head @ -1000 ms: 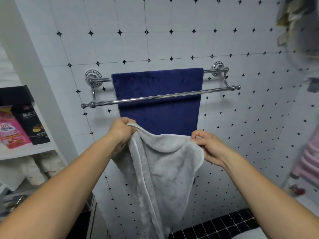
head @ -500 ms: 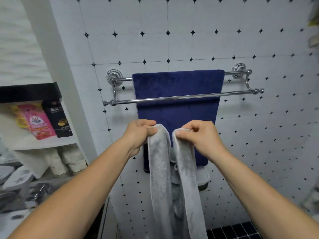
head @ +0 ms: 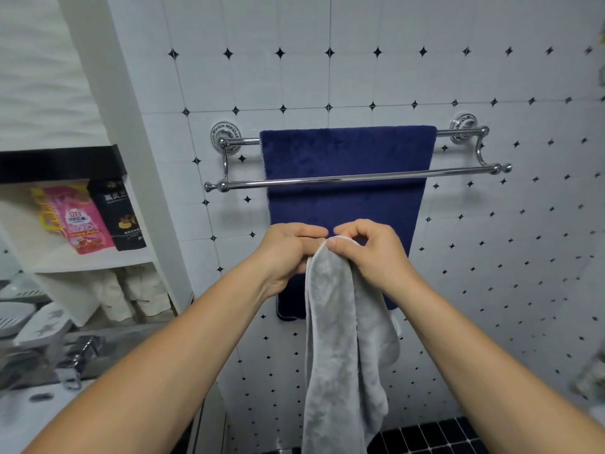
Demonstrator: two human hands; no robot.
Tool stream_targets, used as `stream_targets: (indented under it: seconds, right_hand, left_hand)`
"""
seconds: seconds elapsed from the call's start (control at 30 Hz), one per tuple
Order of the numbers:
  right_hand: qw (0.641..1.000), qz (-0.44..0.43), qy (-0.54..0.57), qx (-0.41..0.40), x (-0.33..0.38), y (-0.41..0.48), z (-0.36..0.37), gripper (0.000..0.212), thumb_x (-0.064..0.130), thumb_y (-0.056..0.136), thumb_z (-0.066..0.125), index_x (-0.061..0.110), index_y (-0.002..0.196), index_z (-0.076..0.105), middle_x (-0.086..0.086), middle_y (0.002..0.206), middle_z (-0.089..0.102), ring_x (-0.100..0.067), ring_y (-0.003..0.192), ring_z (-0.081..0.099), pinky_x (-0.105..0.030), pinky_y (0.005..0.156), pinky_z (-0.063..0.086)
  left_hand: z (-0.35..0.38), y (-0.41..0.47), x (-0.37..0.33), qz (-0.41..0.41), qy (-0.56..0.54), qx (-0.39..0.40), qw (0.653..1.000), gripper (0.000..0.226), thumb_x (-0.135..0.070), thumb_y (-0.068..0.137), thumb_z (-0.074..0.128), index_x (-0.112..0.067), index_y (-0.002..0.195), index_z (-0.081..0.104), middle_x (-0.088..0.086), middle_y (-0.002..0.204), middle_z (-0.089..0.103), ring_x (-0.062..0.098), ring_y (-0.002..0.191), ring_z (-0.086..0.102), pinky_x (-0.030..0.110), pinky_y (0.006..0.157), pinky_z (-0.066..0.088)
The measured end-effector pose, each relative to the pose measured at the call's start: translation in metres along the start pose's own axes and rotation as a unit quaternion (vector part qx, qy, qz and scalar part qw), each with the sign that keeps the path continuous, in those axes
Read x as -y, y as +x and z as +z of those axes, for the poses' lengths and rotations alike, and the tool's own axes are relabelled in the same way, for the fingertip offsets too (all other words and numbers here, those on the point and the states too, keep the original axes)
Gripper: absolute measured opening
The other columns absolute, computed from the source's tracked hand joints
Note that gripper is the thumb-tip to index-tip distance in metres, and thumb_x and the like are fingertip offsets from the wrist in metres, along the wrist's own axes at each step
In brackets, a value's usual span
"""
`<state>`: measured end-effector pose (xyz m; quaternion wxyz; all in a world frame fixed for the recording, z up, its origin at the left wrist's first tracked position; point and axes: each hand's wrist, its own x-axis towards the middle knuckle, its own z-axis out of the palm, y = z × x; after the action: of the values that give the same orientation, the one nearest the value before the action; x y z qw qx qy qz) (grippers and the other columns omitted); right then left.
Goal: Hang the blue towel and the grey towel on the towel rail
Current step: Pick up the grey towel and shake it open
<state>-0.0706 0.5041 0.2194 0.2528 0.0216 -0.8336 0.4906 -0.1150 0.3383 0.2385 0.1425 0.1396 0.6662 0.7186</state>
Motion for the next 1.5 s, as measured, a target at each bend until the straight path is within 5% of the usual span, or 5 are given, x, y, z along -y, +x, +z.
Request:
stream_targets:
  seconds: [0.5, 0.7, 0.9, 1.27, 1.5]
  right_hand:
    - [0.999, -0.029, 0.014, -0.024, 0.002, -0.002, 0.012, 0.019, 0.041, 0.077, 0.073, 0.027, 0.068, 0.064, 0.017, 0.069, 0.067, 0.001, 0.062, 0.058, -0.020, 0.058, 0.042]
    - [0.999, -0.036, 0.029, -0.019, 0.002, 0.001, 0.002, 0.020, 0.050, 0.076, 0.069, 0.031, 0.073, 0.066, 0.016, 0.075, 0.069, 0.001, 0.067, 0.060, -0.014, 0.059, 0.044]
    - [0.976, -0.016, -0.044, 0.210, -0.044, -0.012, -0.019, 0.034, 0.057, 0.074, 0.067, 0.024, 0.080, 0.070, 0.012, 0.110, 0.052, -0.005, 0.113, 0.045, -0.025, 0.093, 0.041]
    - [0.906, 0.027, -0.306, 0.292, -0.143, -0.025, -0.057, 0.014, 0.023, 0.075, 0.064, 0.016, 0.063, 0.061, 0.013, 0.097, 0.058, -0.011, 0.096, 0.049, -0.025, 0.085, 0.043]
    - [0.991, 0.003, 0.067, 0.115, -0.085, -0.016, -0.018, 0.023, 0.017, 0.080, 0.077, 0.028, 0.099, 0.068, 0.005, 0.096, 0.073, -0.002, 0.080, 0.066, -0.019, 0.076, 0.054]
  left_hand:
    - [-0.018, -0.016, 0.009, 0.135, 0.164, -0.010, 0.977, 0.023, 0.001, 0.071, 0.080, -0.010, 0.083, 0.064, 0.026, 0.086, 0.072, 0.024, 0.071, 0.067, 0.036, 0.069, 0.056]
    - [-0.010, -0.010, -0.002, 0.172, 0.164, -0.011, 0.971, 0.018, 0.002, 0.074, 0.078, -0.015, 0.075, 0.072, 0.000, 0.075, 0.074, 0.012, 0.072, 0.068, 0.023, 0.071, 0.055]
    - [-0.005, 0.006, -0.035, 0.227, 0.184, 0.006, 0.956, 0.029, 0.008, 0.075, 0.074, -0.020, 0.076, 0.076, -0.011, 0.073, 0.076, 0.002, 0.076, 0.069, 0.015, 0.072, 0.051]
    - [-0.043, 0.027, -0.045, 0.219, 0.188, -0.080, 0.954, 0.036, 0.005, 0.076, 0.074, -0.031, 0.069, 0.079, -0.010, 0.079, 0.077, 0.006, 0.078, 0.070, 0.022, 0.076, 0.055]
    - [-0.033, 0.029, -0.039, 0.210, 0.190, -0.068, 0.957, 0.036, 0.006, 0.075, 0.073, -0.030, 0.071, 0.080, -0.009, 0.080, 0.077, 0.008, 0.079, 0.070, 0.025, 0.077, 0.053]
